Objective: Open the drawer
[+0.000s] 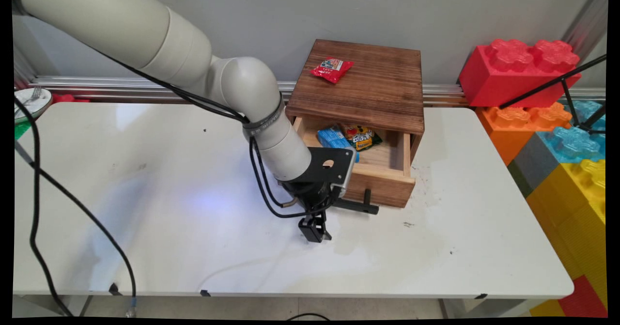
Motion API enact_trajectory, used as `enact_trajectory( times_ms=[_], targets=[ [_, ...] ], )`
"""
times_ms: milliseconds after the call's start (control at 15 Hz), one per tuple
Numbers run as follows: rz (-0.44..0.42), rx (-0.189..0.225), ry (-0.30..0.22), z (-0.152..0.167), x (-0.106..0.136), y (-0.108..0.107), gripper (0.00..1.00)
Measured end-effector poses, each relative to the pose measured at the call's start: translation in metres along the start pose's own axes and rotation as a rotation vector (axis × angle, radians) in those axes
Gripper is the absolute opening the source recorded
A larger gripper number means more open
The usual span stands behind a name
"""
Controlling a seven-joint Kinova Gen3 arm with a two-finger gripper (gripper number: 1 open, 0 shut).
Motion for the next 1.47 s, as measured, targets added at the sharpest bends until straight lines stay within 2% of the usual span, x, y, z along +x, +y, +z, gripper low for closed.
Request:
enact_trajectory(
  times_ms=[400, 933, 1467],
  targets=[
    [-0.003, -0.011, 0.004, -0.007, 0.003, 0.016, 1.00],
    [-0.003, -0.013, -0.004, -0.005, -0.009, 0.034, 1.00],
    [-0.004, -0.010, 0.004, -0.002, -0.011, 0.046, 1.00]
  ],
)
